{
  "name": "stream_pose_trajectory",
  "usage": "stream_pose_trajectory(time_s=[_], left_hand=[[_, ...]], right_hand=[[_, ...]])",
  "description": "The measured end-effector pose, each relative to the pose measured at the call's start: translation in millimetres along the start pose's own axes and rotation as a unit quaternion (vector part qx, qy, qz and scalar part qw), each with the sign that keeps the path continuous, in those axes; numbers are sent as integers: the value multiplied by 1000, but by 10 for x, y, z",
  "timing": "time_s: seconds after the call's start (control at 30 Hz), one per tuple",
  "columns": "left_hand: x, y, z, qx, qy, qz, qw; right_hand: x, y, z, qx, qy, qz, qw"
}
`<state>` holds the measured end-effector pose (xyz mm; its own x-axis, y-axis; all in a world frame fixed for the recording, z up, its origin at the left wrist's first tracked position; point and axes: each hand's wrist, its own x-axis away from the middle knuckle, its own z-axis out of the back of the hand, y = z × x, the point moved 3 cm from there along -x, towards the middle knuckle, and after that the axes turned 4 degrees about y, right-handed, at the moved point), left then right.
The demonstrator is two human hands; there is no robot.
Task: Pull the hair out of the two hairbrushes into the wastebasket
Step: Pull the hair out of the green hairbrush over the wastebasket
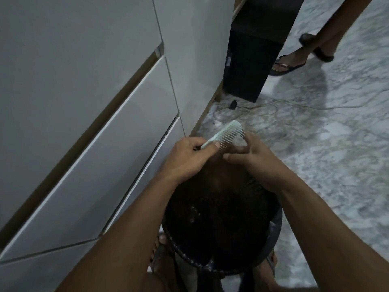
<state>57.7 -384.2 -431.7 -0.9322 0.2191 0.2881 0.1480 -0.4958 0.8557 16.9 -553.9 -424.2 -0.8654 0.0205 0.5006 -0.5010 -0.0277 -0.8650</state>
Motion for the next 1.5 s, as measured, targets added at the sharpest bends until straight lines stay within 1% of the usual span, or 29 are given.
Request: stream_pose_trajectory(time_s=[0.07, 0.13, 0.2, 0.27, 0.33, 0.4, 0.5, 0.57, 0.63, 0.7, 0.8, 0.83, 0.87, 0.93, 1.03, 1.2, 1.3, 1.4, 1.5], left_hand=[[-4, -3, 9, 6, 10, -2, 1000], [-12, -17, 28, 15, 30, 3, 999], [-32, -41, 58, 6, 67, 9, 998], [-66, -61, 101, 0, 107, 15, 994], [-116, -99, 154, 18, 139, 25, 990], [-147, -133, 194, 34, 152, 41, 987], [-139, -139, 190, 13, 153, 46, 987], [-109, -107, 151, -11, 136, 45, 990], [-77, -79, 102, 0, 99, 43, 994], [-51, -59, 65, 10, 62, 38, 997], [-21, -26, 14, 0, 1, 47, 999], [-11, -9, -4, 2, -16, 54, 998], [-4, 1, -15, 6, -26, 57, 998], [3, 8, -20, 8, -33, 53, 998], [-11, -24, -4, 9, -15, 51, 999], [-49, -67, 50, 6, 61, 46, 997], [-45, -76, 46, -19, 62, 34, 997], [-58, -88, 39, -11, 57, 32, 998], [-86, -121, 34, -7, 61, 28, 998]], right_hand=[[25, -28, 0, 41, -4, 17, 999], [61, -67, 8, 129, 5, 42, 991], [75, -102, 22, 206, 14, 62, 976], [87, -132, 23, 238, 4, 69, 969], [93, -140, 21, 253, -18, 61, 965], [70, -94, 49, 284, -29, 39, 958], [15, -19, 112, 355, -16, 6, 935], [-10, 21, 131, 378, -7, 1, 926], [-18, 43, 135, 369, 3, 3, 929], [4, 25, 106, 331, 8, 16, 944], [18, -6, 62, 189, -7, 12, 982], [35, -27, 38, 159, -21, 9, 987], [41, -41, 26, 157, -24, 16, 987], [40, -37, 24, 187, -13, 35, 982], [34, -36, 56, 250, 5, 44, 967], [5, 6, 107, 372, -3, 33, 928], [-35, 50, 100, 419, 3, 22, 908], [-72, 110, 118, 461, 22, -10, 887], [-99, 202, 200, 518, 66, -56, 851]])
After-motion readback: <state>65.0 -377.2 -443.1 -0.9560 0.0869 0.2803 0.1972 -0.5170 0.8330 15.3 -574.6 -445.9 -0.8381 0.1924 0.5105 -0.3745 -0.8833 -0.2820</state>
